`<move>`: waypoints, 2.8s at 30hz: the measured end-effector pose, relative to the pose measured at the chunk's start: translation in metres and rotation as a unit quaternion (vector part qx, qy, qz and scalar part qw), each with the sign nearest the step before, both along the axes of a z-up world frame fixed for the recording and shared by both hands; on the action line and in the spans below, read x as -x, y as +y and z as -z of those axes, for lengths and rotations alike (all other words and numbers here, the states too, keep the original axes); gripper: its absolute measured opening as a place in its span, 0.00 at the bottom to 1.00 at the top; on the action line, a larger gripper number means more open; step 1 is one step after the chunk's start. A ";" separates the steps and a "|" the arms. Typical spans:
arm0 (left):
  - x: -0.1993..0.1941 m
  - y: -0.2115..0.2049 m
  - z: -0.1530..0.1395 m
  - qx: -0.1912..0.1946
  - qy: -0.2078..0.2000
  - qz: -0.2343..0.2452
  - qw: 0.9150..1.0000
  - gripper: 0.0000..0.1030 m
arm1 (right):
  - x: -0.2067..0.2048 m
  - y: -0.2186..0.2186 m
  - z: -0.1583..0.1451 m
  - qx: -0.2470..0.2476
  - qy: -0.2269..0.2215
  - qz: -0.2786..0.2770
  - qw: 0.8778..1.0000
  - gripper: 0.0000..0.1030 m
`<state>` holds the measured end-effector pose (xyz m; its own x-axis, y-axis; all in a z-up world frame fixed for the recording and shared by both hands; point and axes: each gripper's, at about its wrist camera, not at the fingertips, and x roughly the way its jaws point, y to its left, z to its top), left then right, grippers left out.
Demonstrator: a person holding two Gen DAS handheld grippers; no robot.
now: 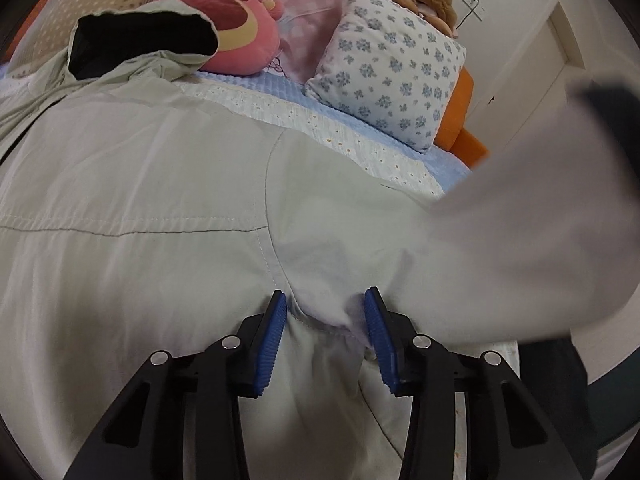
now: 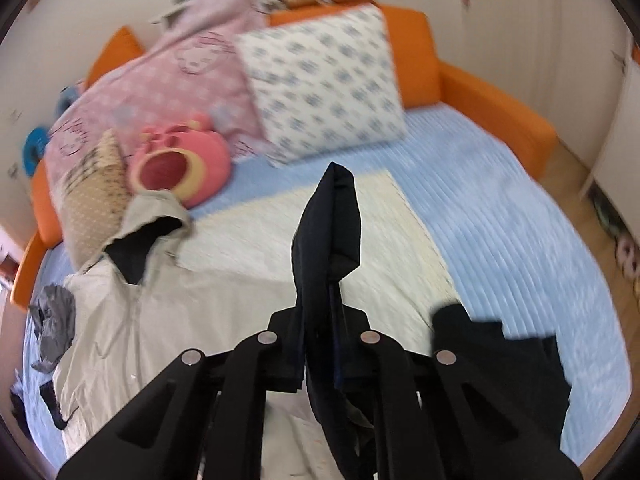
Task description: Fold large clothes
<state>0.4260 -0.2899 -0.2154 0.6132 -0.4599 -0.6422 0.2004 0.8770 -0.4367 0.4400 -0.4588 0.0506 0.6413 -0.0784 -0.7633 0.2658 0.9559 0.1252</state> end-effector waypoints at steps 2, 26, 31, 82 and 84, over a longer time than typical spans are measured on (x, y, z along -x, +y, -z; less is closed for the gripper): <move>0.001 0.000 -0.001 -0.001 -0.009 0.000 1.000 0.44 | -0.013 0.030 -0.018 0.013 -0.006 -0.019 1.000 0.10; 0.062 0.051 -0.031 0.053 -0.160 -0.153 0.974 0.57 | -0.134 0.506 0.117 0.062 0.101 -0.306 0.945 0.00; 0.044 0.061 -0.020 0.079 -0.115 -0.151 0.979 0.59 | -0.122 0.539 0.143 0.082 0.131 -0.343 0.926 0.01; -0.035 0.306 -0.010 0.168 0.180 -0.101 0.964 0.11 | -0.028 0.147 0.157 0.016 0.027 -0.084 0.996 0.51; -0.030 0.316 -0.013 0.167 0.175 -0.108 0.964 0.10 | -0.035 0.150 0.171 0.004 0.041 -0.080 0.996 0.51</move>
<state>0.4565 0.0257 -0.2026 0.4901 -0.5628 -0.6656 -0.1824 0.6805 -0.7097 0.4750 -0.3086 -0.1202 0.5819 0.0136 -0.8131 0.1186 0.9877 0.1014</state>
